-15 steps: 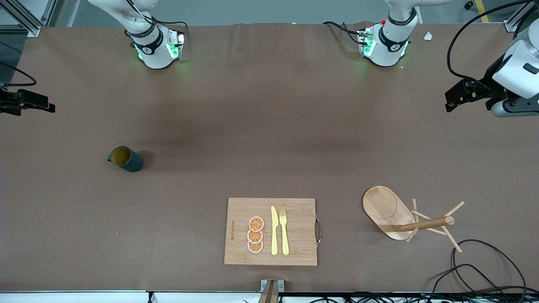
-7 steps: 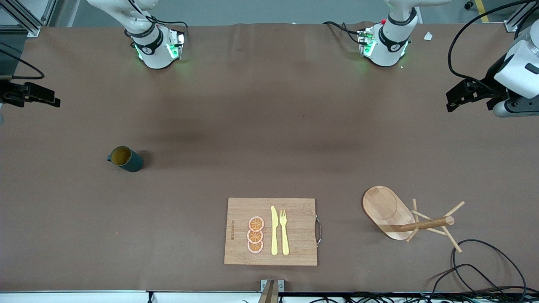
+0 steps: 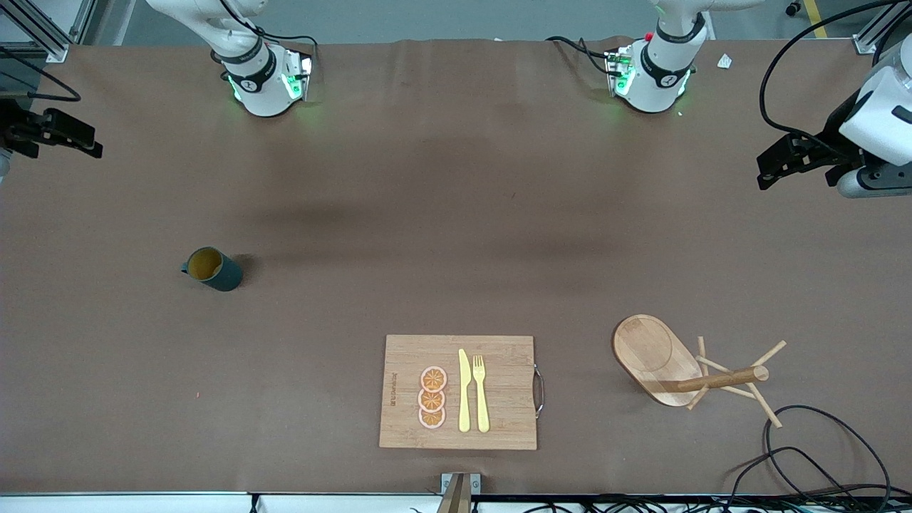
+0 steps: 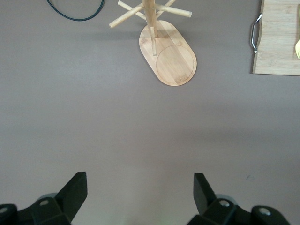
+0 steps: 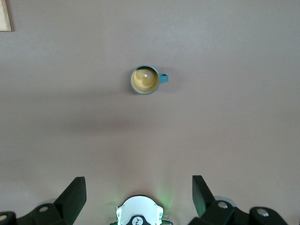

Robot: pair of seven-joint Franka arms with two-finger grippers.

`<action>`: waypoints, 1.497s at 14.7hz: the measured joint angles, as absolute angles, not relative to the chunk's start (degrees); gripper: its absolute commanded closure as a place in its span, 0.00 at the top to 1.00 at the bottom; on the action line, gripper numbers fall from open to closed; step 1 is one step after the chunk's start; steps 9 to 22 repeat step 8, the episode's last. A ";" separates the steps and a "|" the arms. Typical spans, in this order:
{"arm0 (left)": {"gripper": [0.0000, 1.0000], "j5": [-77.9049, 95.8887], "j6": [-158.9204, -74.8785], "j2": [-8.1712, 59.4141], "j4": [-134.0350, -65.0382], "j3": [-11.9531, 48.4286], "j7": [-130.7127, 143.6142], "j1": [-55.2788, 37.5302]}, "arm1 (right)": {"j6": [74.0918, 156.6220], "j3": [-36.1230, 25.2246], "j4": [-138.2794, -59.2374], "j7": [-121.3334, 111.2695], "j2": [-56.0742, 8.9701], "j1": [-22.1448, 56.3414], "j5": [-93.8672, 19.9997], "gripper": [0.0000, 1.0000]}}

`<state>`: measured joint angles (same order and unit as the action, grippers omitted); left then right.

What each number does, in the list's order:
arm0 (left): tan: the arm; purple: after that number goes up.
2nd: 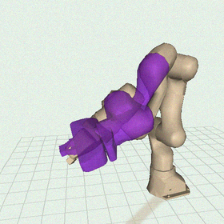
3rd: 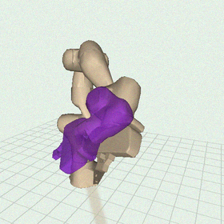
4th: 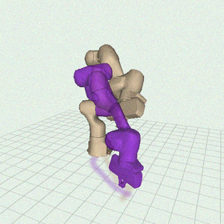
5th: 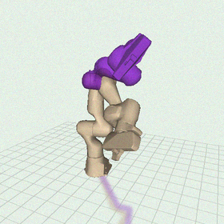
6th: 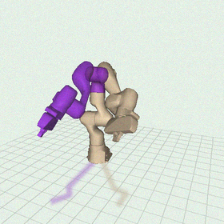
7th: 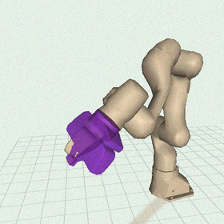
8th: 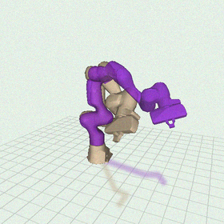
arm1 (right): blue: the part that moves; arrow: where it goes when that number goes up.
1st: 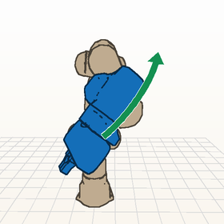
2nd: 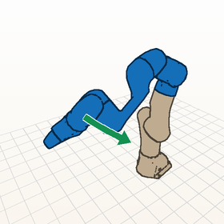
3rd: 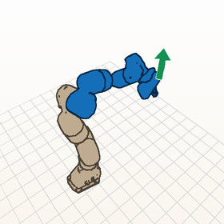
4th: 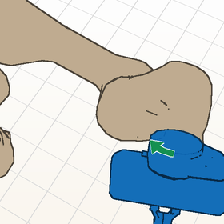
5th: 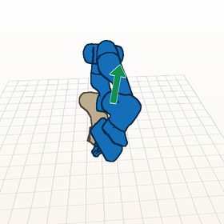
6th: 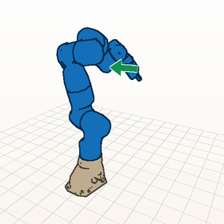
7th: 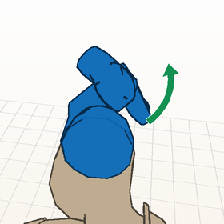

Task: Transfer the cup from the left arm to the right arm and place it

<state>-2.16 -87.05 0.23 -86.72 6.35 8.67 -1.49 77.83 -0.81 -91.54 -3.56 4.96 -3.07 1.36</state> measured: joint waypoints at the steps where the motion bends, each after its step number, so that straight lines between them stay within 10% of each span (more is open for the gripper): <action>1: 1.00 -2.16 -87.05 0.23 -86.72 6.35 8.66 -1.49 | 77.83 -0.88 -92.12 -3.39 5.78 -3.07 1.36 1.00; 22: 1.00 -2.16 -87.05 0.25 -86.72 6.40 8.58 -1.57 | 77.78 -1.37 -92.79 -2.89 7.57 -3.07 0.67 1.00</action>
